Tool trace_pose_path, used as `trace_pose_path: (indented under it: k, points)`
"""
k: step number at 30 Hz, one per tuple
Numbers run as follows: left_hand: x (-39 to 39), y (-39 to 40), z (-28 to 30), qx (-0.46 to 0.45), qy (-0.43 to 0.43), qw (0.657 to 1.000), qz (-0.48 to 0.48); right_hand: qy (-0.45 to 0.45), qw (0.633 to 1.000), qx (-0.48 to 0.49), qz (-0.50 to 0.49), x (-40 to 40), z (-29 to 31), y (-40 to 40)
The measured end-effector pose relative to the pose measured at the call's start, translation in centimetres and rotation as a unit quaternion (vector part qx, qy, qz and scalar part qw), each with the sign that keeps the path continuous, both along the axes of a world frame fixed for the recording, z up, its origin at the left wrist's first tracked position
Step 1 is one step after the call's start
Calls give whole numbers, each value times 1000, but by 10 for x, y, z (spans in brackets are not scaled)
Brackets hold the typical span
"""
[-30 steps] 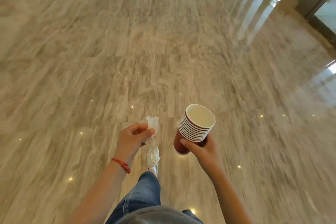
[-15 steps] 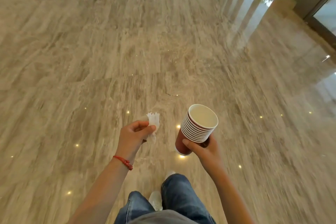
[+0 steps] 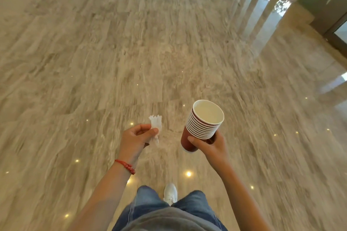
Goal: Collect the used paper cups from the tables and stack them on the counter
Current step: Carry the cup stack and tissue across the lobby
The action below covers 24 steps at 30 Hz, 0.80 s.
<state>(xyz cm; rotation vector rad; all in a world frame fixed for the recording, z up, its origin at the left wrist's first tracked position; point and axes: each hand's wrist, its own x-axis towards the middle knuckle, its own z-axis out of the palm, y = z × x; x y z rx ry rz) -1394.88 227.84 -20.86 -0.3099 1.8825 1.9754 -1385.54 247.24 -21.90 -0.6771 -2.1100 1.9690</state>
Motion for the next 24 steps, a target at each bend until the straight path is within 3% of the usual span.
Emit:
trace_pose_path:
  k: [9,24]
  points:
    - [-161,72,-16,-2,-13,1000,-1,-4,1000,-7,14,-164,-13,60]
    - [-534,198,-2,-2,-1,999,-38,-4,999,-10,-36,-514,0,187]
